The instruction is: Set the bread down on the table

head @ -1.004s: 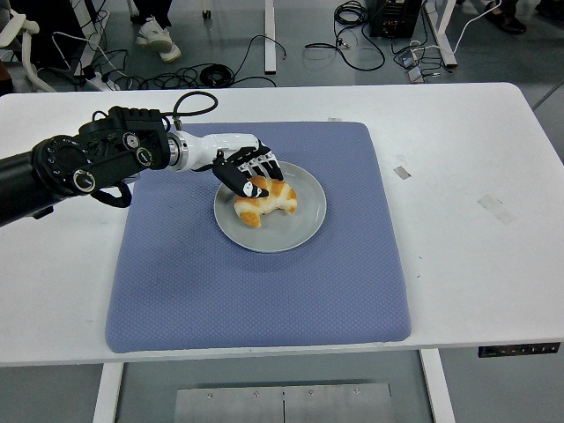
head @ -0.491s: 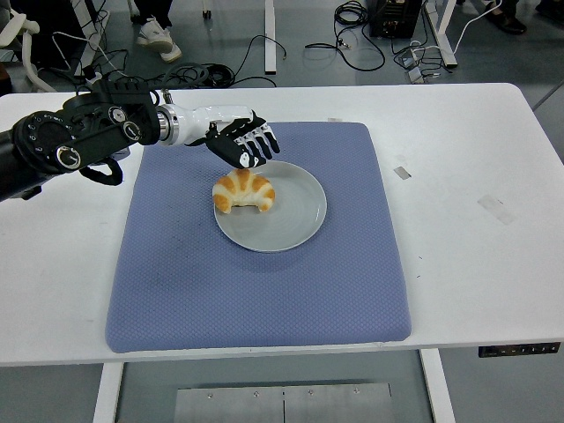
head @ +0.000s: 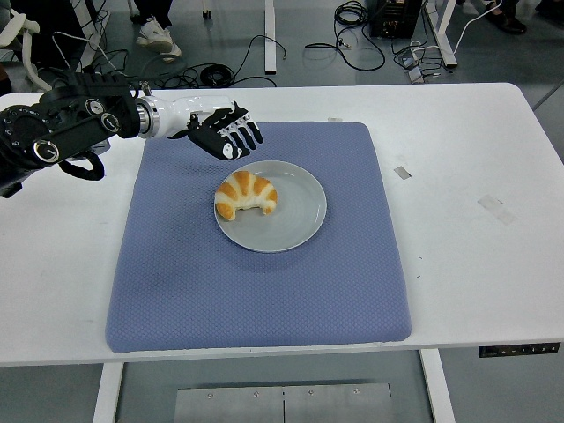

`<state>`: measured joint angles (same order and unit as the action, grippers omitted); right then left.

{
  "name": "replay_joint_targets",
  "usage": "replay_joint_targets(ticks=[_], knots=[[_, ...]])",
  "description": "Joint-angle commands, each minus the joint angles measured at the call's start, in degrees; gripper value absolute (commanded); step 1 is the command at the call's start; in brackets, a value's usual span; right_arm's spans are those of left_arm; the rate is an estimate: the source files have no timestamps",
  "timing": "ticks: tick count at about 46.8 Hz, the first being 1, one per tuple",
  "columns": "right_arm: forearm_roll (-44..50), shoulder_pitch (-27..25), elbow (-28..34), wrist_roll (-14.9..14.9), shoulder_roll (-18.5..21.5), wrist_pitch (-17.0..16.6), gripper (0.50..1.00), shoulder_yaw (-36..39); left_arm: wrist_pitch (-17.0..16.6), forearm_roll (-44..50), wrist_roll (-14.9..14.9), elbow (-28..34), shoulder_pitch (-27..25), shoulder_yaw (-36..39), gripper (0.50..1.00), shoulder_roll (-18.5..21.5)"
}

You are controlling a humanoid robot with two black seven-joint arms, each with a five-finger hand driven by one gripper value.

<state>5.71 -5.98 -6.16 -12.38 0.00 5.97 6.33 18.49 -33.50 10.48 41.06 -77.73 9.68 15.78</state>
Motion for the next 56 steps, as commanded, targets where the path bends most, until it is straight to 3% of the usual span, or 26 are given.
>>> replay_joint_targets(ticks=[1, 38, 56], knots=[[0.0, 0.0, -0.1, 0.0, 0.0, 0.0, 1.0, 0.0, 0.0, 0.0, 0.0, 0.0, 0.1, 0.2, 0.683, -0.3], [0.0, 0.0, -0.1, 0.0, 0.0, 0.0, 1.0, 0.0, 0.0, -0.8, 0.1, 0.2, 2.5, 0.5, 0.683, -1.1], [0.0, 0.0, 0.0, 0.0, 0.0, 0.0, 1.0, 0.0, -0.3, -0.8, 0.1, 0.2, 3.0, 0.4, 0.748, -2.2]])
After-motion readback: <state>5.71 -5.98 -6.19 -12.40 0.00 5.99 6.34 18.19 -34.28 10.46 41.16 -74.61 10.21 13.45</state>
